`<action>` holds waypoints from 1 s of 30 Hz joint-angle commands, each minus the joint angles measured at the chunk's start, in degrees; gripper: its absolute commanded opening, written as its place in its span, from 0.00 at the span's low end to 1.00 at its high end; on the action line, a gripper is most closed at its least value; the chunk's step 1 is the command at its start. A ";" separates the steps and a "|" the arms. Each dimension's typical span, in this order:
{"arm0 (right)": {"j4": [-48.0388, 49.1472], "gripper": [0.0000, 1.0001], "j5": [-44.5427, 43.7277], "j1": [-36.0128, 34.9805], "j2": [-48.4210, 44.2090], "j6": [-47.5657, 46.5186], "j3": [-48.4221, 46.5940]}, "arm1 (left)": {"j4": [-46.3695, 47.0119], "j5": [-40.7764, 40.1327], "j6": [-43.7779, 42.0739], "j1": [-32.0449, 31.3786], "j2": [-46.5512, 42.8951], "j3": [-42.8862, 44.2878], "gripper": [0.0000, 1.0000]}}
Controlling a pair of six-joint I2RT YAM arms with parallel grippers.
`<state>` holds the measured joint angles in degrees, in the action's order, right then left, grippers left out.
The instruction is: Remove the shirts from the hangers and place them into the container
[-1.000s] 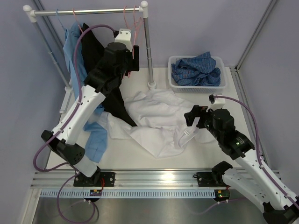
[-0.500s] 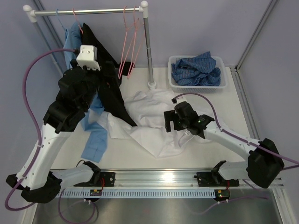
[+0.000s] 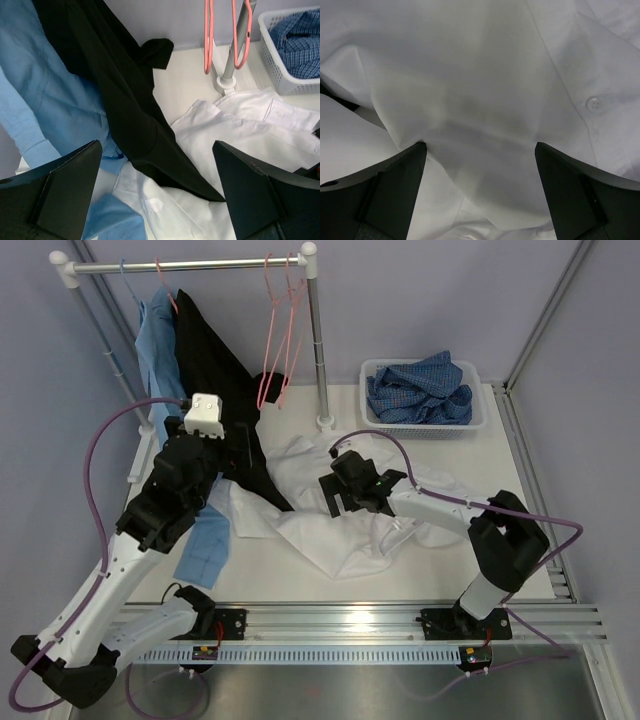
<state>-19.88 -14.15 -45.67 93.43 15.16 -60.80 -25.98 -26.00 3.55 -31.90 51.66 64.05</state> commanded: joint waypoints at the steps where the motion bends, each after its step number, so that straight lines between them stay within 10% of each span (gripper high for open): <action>1: -0.42 0.99 -3.78 -2.05 3.24 -2.85 -4.24 | 8.40 -3.00 -1.61 0.26 -3.05 -1.12 0.99; 27: 0.11 0.99 -5.44 -4.69 20.12 -5.32 -21.12 | 10.51 -5.47 -3.11 0.44 -5.25 -3.14 0.99; 30: -0.69 0.84 -8.08 -4.60 21.27 -4.26 -21.65 | 10.42 -5.47 -3.11 0.44 -5.34 -3.14 0.99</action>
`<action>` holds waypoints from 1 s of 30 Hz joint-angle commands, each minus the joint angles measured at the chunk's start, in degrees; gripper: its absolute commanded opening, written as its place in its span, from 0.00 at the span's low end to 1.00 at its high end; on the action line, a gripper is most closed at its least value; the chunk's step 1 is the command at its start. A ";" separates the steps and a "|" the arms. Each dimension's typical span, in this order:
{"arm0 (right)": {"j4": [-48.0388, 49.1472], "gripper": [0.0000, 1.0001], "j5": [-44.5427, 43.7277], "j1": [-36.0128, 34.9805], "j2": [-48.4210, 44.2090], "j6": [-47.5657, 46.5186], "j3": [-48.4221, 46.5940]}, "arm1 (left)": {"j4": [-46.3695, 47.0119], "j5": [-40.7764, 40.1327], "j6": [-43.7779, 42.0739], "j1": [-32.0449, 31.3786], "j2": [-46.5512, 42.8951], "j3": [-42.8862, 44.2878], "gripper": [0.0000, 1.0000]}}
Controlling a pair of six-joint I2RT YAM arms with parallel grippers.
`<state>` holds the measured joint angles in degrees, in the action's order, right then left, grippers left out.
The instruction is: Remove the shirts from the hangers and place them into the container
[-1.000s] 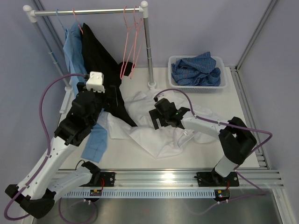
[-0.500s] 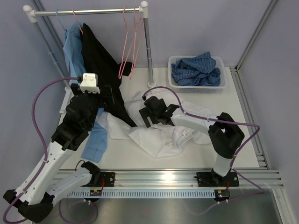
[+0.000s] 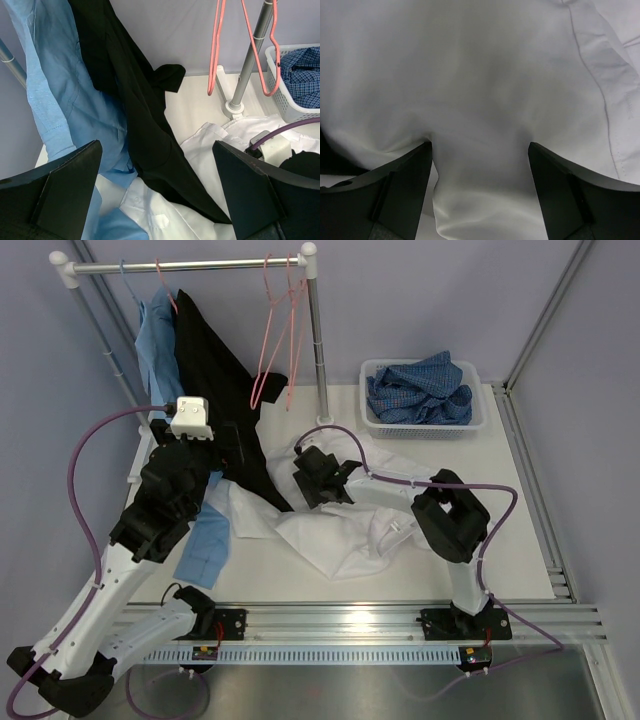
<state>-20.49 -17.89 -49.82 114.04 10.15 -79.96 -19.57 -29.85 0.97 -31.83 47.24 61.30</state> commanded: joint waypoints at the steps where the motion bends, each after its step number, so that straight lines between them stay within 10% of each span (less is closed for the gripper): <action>1: -0.25 0.66 -5.30 -0.45 0.66 1.35 -2.22 | 4.10 -1.71 -0.53 0.37 -0.93 -0.48 0.99; 8: -0.34 0.00 -13.66 0.69 -6.36 1.89 1.82 | 4.10 -1.44 -0.53 0.37 -1.01 -0.48 0.99; 23: -4.64 0.00 -20.60 10.80 -50.65 3.29 13.77 | 4.19 -1.53 -0.36 0.81 -1.01 -0.57 0.99; 30: -17.45 0.00 -25.70 13.08 -63.83 19.42 24.04 | 4.19 -1.09 -0.18 0.90 -0.57 -0.57 0.99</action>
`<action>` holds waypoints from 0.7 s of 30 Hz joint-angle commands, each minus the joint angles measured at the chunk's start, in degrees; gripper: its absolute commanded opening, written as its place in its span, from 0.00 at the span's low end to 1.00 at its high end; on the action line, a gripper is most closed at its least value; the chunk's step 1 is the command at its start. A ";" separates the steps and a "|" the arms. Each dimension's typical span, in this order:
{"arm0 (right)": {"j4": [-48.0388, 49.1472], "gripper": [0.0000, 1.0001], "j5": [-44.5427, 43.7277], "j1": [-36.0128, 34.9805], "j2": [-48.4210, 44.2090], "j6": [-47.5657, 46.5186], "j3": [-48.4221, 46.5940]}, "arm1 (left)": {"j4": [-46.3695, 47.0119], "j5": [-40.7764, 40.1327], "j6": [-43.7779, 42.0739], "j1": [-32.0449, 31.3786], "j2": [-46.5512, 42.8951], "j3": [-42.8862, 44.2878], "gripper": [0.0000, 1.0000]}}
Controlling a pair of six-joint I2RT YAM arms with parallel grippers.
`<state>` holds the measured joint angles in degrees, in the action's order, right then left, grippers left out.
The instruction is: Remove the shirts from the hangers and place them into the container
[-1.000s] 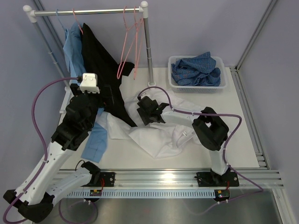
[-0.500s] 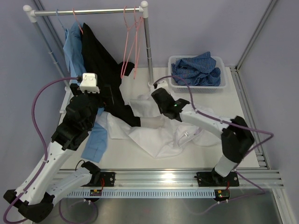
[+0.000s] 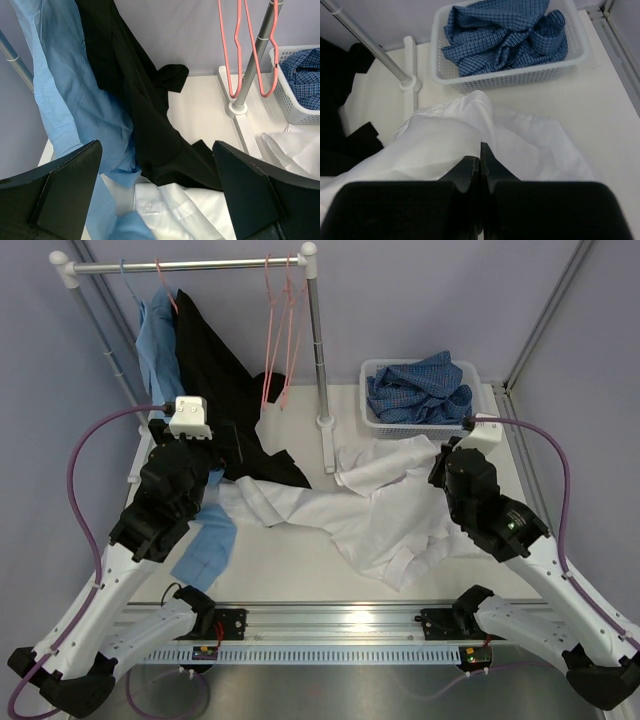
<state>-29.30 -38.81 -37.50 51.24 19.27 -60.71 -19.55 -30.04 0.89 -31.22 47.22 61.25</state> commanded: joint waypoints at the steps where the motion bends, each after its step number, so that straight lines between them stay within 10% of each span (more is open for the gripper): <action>1: -9.80 0.00 -5.05 1.37 -1.93 12.79 6.29 | 4.17 -0.90 -0.01 0.37 -0.55 -0.52 0.99; 7: -16.31 0.00 1.52 1.99 -10.89 31.87 17.28 | 4.17 -0.19 0.26 0.46 -0.11 -0.61 0.99; 11: -17.20 0.25 5.57 2.07 -15.03 35.84 21.85 | 4.17 0.16 0.43 0.46 -0.02 -0.52 0.99; 15: -10.88 0.62 11.11 1.90 -11.62 22.18 21.26 | 4.17 0.16 0.35 0.46 0.06 -0.52 0.99; 21: -3.86 0.87 7.17 -4.94 0.94 6.71 10.81 | 4.17 -0.37 0.17 0.55 -0.20 -0.61 0.99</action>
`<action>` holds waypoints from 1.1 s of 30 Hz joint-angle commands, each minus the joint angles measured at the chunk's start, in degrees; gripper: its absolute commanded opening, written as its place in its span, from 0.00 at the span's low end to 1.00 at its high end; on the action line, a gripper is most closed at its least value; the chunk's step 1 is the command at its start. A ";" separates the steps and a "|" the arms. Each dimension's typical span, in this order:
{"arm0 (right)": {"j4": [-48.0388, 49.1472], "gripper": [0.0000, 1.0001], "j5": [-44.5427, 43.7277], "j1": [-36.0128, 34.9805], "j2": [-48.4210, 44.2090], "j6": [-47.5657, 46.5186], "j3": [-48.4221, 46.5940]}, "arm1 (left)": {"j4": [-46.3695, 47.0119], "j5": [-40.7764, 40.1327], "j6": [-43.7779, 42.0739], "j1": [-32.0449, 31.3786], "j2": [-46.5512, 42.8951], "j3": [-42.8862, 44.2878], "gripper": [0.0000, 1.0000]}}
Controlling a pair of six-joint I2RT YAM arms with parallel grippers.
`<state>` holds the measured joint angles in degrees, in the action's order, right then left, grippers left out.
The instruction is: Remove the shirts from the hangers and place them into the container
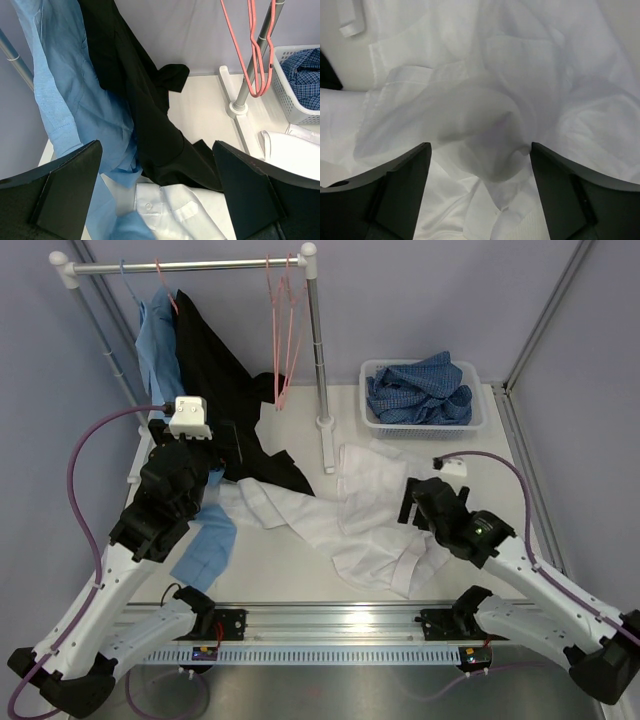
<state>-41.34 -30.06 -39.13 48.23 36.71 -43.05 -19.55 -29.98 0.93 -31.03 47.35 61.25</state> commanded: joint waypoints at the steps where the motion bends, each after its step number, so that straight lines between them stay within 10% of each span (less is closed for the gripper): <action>1: 9.60 0.92 -0.88 -5.40 5.81 -12.26 -8.27 | 4.17 -0.52 0.04 0.44 -0.33 -0.61 0.99; 18: 26.58 0.97 21.80 -18.07 48.08 -31.26 -31.20 | 4.34 -2.19 -0.49 1.23 -1.30 -0.70 0.99; 33: 25.70 0.93 7.94 -23.09 66.64 -22.56 -37.20 | 4.78 -2.28 -0.49 2.02 -2.18 -0.96 0.99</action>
<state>-16.05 -14.92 -62.19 113.91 10.72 -77.34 -18.63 -30.61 0.86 -29.32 46.09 60.36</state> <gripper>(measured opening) 0.941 0.988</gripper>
